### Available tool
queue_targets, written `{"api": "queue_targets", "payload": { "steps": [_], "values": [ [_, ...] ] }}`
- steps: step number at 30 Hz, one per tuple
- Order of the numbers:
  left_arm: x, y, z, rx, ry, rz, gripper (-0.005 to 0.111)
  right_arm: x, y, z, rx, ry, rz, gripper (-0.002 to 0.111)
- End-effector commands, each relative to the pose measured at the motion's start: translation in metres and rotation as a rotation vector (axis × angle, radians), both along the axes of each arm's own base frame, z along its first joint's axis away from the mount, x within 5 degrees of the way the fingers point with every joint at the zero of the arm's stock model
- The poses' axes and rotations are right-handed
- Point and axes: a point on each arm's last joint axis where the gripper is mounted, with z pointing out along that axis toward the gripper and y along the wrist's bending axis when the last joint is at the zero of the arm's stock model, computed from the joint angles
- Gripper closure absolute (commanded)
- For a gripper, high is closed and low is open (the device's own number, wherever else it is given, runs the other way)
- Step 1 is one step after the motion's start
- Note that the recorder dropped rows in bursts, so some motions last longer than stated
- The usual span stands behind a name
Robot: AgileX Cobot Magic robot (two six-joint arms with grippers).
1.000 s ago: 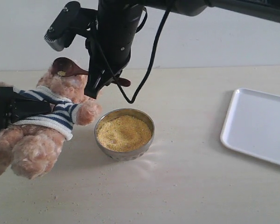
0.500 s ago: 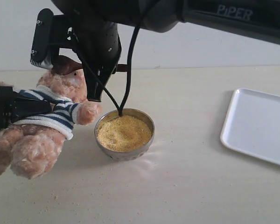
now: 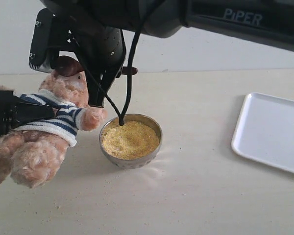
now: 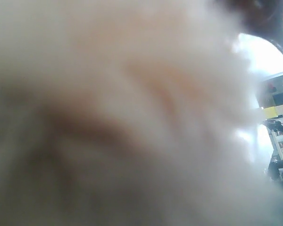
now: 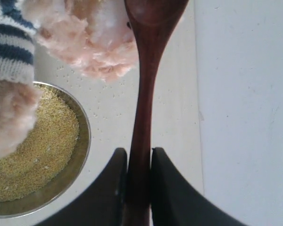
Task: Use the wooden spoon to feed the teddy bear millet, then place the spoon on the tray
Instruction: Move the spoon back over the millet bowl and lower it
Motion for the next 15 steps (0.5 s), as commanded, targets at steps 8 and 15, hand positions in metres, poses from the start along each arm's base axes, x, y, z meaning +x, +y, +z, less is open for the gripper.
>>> {"api": "queue_targets", "payload": {
  "steps": [8, 15],
  "values": [
    [-0.002, -0.001, 0.002, -0.033, -0.005, -0.009, 0.102, 0.001, -0.059, 0.054, 0.114, 0.167, -0.079, 0.109],
    [-0.003, -0.002, 0.002, -0.030, -0.004, -0.014, 0.102, 0.011, -0.082, 0.052, 0.135, 0.228, -0.104, 0.109]
  ]
}}
